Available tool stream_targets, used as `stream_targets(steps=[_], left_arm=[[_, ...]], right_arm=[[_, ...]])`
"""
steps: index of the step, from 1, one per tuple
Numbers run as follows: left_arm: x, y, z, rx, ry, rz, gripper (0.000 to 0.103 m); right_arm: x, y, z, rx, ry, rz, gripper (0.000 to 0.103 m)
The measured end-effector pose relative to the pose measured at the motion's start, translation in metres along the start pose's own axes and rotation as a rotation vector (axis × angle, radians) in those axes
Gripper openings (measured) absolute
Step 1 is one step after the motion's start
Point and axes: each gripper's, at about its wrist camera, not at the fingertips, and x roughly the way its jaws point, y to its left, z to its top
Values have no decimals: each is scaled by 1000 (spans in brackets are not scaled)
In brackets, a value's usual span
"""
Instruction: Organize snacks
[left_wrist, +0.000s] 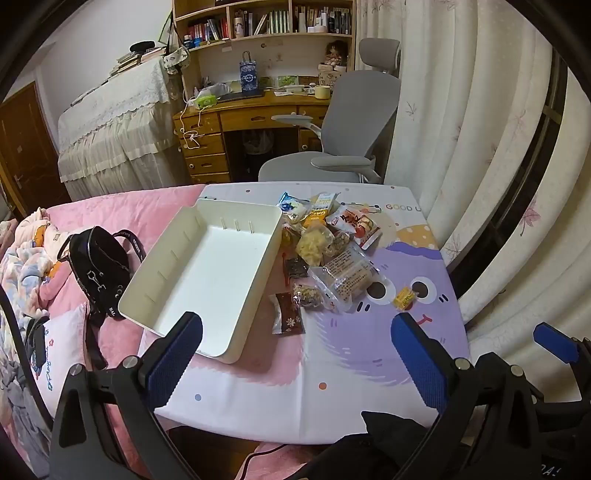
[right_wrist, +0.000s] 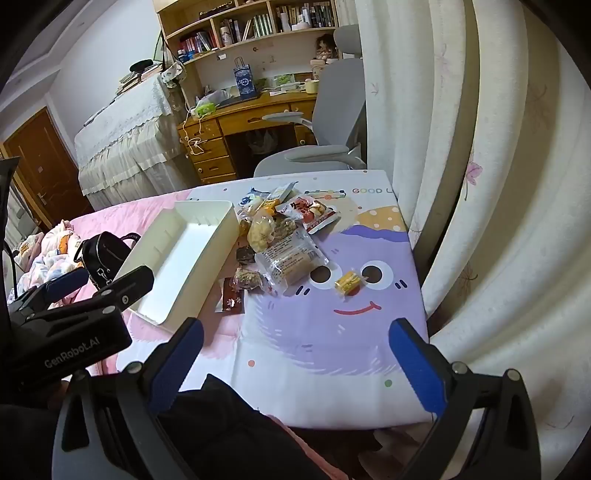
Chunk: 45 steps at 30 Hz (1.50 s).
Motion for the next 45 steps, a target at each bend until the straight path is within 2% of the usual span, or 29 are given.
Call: stream_targets(steps=[34,45], left_arm=[[2,-6,-4,10,13,7,102],[1,-4,-6,5,13,7,102]], right_arm=[[0,-2,0,8,2,-2,103],[-6,-19,-2,11,-12,0,103]])
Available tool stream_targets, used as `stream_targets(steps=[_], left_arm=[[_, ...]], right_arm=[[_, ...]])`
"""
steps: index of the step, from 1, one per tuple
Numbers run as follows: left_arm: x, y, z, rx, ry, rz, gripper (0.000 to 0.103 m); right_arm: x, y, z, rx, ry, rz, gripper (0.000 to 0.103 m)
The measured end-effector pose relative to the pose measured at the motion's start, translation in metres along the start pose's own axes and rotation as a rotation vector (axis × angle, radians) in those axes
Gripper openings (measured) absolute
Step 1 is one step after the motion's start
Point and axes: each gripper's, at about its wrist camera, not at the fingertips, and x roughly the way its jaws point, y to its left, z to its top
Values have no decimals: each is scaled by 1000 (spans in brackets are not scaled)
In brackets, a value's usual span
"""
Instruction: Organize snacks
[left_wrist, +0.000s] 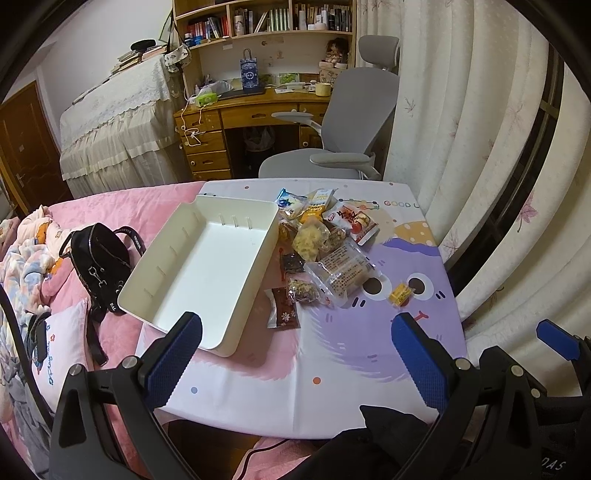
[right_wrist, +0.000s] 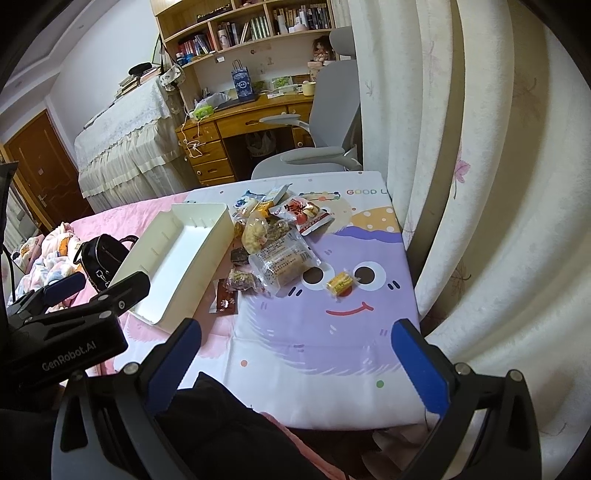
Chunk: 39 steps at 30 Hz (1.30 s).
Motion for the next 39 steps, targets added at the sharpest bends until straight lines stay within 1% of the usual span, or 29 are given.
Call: stream_targets(steps=[5,14,19,30,32,35,39], left_arm=[[-7,-3,-4,-5,-1,2,102],[-9,0,-5,-28,11,2,102],[-9,0,-7,-24,15,9,102],[-11,1,-12,-27,12,3,102],[-12,4,-14,-34,9,-10,102],[-11,7,-14,-38,20,-10,102],[-2,12,-14,-50,57,-34,102]], right_arm=[[-3,2,-1,-3,-3,3,103],[-5,4,-3,-2,-4,11,103],[-6,6,-6,2,0,13,103],[-9,12,-15,-2,5,29,102],[-9,11,-15,-2,8,30,102],[-9,10,-15,6,13,32,102],[-7,8,-16,29,25,40,102]])
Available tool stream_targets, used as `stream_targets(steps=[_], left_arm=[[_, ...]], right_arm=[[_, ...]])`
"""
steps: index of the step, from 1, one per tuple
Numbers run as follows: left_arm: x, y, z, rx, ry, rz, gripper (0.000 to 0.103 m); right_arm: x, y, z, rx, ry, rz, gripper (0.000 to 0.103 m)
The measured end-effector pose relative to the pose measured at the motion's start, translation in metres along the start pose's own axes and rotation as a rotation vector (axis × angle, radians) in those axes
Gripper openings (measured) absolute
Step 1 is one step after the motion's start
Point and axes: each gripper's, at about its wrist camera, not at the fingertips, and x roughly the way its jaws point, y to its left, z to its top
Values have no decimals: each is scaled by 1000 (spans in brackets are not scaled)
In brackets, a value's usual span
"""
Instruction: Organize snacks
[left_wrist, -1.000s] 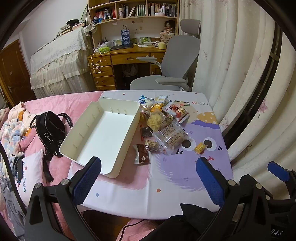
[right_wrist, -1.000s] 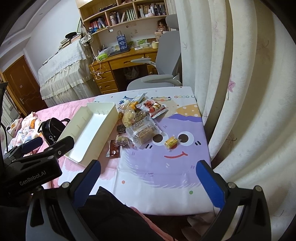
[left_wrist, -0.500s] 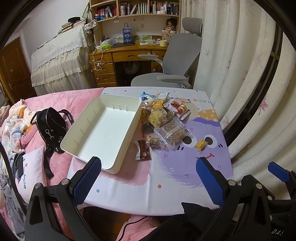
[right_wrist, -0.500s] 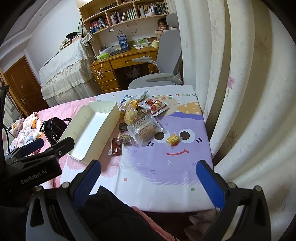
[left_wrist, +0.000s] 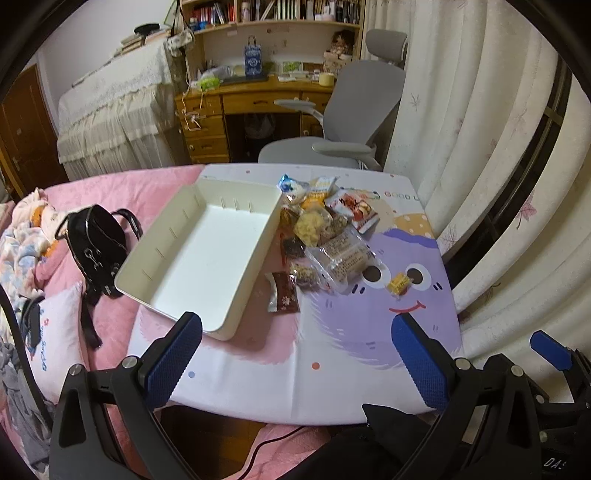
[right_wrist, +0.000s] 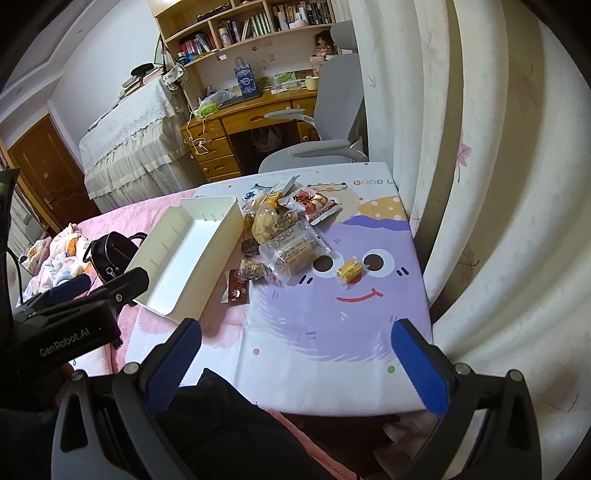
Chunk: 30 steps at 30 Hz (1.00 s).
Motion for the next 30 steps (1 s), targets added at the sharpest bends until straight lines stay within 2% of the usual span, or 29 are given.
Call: stream_targets(steps=[5,11,21,30], left_arm=[[16,4,4,-22,39,-34,102],[54,4,11,-50,96,-61,102],[127,5,27,-109,195,-36,102],[200,-2,44,-133,260,0,102]], right_arm=[[10,-4,1,21,35,4,102],[34,-10,6,43,115,21,102],[91,-32,25,100,260,17,102],[158,-65,52,231,401,28,102]])
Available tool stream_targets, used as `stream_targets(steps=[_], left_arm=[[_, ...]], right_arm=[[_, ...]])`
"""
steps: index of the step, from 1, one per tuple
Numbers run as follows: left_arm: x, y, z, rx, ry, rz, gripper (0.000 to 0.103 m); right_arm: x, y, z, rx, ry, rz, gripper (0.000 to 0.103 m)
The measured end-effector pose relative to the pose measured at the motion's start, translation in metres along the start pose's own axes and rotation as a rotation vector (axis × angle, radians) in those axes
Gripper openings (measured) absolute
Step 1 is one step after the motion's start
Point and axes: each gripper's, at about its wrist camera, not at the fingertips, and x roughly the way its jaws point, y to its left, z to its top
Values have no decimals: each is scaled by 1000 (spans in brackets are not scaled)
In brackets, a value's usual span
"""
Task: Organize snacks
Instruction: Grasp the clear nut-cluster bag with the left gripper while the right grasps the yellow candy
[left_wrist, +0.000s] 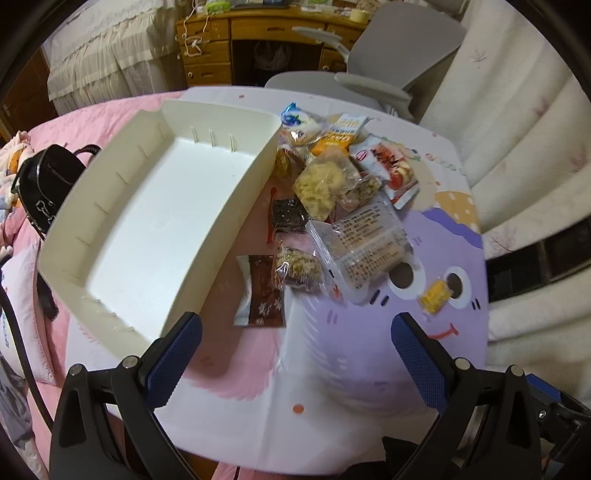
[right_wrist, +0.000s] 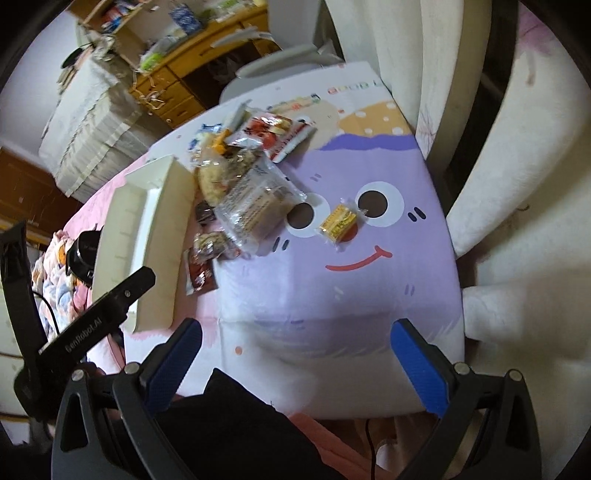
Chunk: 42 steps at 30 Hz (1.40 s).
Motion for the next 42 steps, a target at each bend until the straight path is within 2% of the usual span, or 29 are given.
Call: stream_targets(steps=[7,14,23,30,36,40,42], left_arm=[[50,-1,11,-61,79,18,102],[93,-7,27,-88,146,80,102],[130,-5,41,-116,203,126,97],[146,-1,43,-134,242,107,95],[160,2,48,-135,242,100,84],[158,4,49,-125,236,92,72],[154,4,49,-119,242,103,69]], right_arm=[[48,-24,34,115,139,-8,102],[95,-45,60,238,253,-6,102],[130,-66,87,402,284,-50,97],[144,-71,97,481,277,-94,84],[160,-82,110,515,298,-150,68],[165,-81,117,518,311,-171,63],[167,-74,120,527,325,-180,55]])
